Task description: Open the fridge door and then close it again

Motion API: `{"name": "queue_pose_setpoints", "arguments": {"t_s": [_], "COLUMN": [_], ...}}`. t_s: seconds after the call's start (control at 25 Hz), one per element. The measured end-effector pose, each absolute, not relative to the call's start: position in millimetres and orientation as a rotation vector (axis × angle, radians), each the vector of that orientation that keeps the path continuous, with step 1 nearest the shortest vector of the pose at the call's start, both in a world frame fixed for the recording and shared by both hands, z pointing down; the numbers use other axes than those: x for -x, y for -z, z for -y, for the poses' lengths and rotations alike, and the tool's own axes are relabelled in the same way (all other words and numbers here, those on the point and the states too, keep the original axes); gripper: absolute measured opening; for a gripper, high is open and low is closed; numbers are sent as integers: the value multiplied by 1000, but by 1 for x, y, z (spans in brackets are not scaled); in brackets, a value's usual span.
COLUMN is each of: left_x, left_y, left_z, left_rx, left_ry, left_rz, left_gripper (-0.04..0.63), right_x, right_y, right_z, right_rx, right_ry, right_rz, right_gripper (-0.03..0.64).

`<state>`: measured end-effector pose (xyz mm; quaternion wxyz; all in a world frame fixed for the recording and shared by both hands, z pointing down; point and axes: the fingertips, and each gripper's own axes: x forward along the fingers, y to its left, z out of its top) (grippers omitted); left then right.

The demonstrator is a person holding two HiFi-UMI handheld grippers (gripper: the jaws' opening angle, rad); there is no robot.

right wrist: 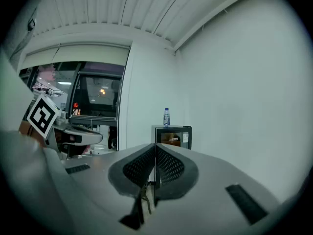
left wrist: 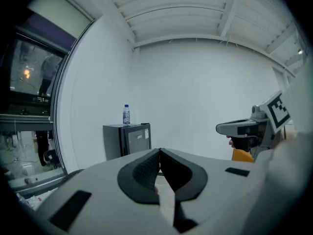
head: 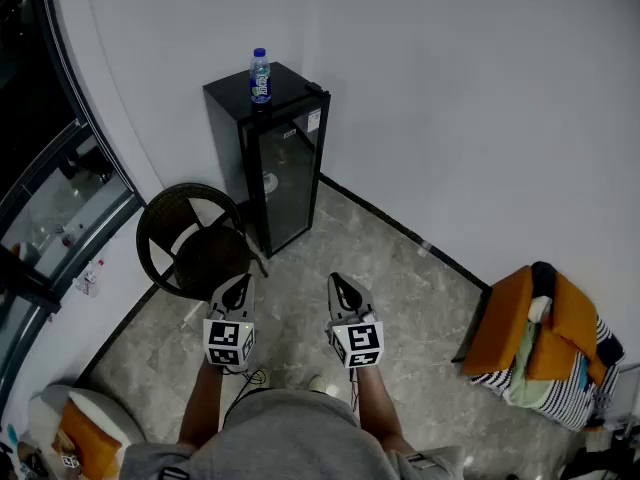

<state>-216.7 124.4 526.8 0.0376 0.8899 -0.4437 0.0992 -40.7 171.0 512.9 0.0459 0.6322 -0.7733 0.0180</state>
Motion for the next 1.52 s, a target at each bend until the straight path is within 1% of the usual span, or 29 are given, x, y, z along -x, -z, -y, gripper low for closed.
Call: {"name": "queue_pose_setpoints", "arguments": {"t_s": [0.48,1.0,1.2,1.52], "left_x": [200,191,191,189], "left_y": [-525,-527,-526,-532], "left_z": [-133,-149,-126,-60], "left_rx": [-2703,-2617,-2606,-2601], "left_ry": [-301,-279,-274,-276], "left_rz": [1399,1580,1616,1594], "left_gripper": [5,5,5,5], "right_x": [23,-6,-4,-5], "right_y": [-515,-521,-520,-524], "right_z": [-174,-176,-152,-89], "right_rx": [-1892,-1779,-1759,-1771], "right_ry": [-84,-69,-52,-63], "right_rz": [2415,2505,2540,2531], "right_gripper": [25,25,25,25]}}
